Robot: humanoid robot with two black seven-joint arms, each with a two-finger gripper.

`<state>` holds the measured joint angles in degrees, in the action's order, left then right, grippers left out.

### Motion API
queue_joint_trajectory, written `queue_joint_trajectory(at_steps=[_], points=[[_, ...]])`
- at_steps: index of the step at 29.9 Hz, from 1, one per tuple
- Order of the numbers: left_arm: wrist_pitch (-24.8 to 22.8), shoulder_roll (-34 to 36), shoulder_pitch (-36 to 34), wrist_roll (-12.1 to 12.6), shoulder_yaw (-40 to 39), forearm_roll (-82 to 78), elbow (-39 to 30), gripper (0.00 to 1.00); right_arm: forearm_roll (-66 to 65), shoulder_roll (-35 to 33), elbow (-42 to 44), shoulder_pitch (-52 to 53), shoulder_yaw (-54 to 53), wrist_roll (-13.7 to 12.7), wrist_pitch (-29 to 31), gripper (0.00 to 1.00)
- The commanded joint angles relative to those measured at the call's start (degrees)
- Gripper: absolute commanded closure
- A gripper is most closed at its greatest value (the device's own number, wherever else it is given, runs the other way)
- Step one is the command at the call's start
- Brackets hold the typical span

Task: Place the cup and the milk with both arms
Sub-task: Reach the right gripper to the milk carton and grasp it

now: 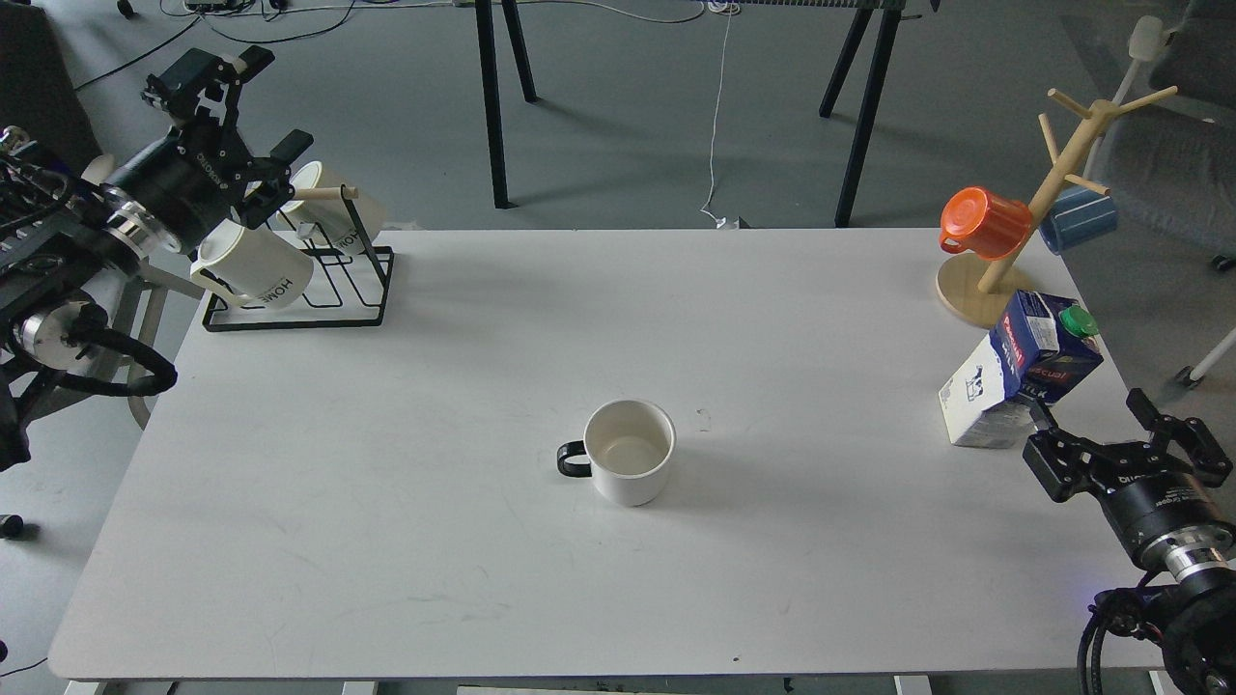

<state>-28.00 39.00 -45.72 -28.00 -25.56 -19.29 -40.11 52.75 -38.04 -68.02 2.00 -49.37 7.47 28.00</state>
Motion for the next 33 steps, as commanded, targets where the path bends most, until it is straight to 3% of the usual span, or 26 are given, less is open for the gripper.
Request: queue_joint_trajectory(at_steps=[1, 33], points=[[0.0, -0.07, 0.02, 0.0, 0.07, -0.04, 0.03, 0.06, -0.01, 1.39, 1.74, 0.47, -0.02, 0.0, 0.0, 0.03], [0.0, -0.07, 1.42, 0.0, 0.07, -0.04, 0.2, 0.06, -4.23, 7.81, 8.25, 4.6, 0.24, -0.44, 0.0, 0.03]])
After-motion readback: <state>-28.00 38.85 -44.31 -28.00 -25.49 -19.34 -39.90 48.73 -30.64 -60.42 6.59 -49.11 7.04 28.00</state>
